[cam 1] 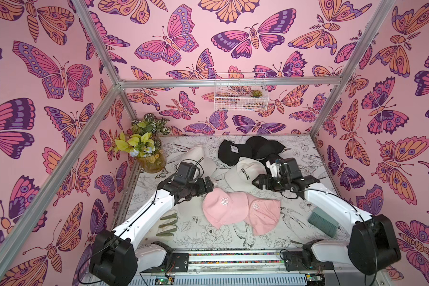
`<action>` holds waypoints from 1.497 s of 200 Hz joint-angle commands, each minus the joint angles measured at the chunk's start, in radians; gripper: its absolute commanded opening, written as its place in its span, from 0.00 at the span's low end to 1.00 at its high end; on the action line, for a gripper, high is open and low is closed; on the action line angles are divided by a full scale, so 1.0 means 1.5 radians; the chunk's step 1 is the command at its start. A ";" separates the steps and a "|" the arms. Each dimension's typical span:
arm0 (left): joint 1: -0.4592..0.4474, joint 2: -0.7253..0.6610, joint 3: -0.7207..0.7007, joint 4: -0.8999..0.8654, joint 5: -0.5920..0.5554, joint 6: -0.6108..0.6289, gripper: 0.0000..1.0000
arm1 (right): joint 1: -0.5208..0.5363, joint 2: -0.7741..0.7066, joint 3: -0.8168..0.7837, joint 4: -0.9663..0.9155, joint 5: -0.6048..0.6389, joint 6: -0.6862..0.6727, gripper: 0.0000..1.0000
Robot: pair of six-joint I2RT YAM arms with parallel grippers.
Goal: Stack the baseball caps by color
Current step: Move the baseball cap to the center of the board.
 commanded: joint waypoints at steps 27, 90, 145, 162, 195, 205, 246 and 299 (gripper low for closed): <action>-0.059 0.105 0.037 0.011 0.161 0.000 1.00 | 0.109 0.165 0.090 0.066 -0.028 0.027 0.99; -0.058 0.183 0.031 0.041 0.096 0.010 1.00 | 0.123 0.352 0.220 0.067 0.107 0.044 0.99; -0.021 0.195 -0.013 0.041 0.010 0.040 1.00 | 0.087 0.380 0.238 0.019 0.259 0.063 0.99; -0.005 0.203 -0.020 0.042 -0.022 0.059 1.00 | 0.065 0.376 0.221 0.016 0.284 0.064 0.99; 0.044 0.206 -0.021 0.050 -0.038 0.097 1.00 | 0.017 0.374 0.199 0.015 0.296 0.066 0.99; 0.055 0.207 -0.020 0.050 -0.044 0.110 1.00 | 0.007 0.370 0.195 0.013 0.301 0.064 0.99; 0.081 0.175 -0.014 0.045 -0.021 0.145 1.00 | -0.001 0.290 0.157 0.046 0.189 -0.008 0.99; 0.079 0.153 -0.021 0.053 0.093 0.171 1.00 | 0.011 0.256 0.173 -0.017 -0.096 -0.070 1.00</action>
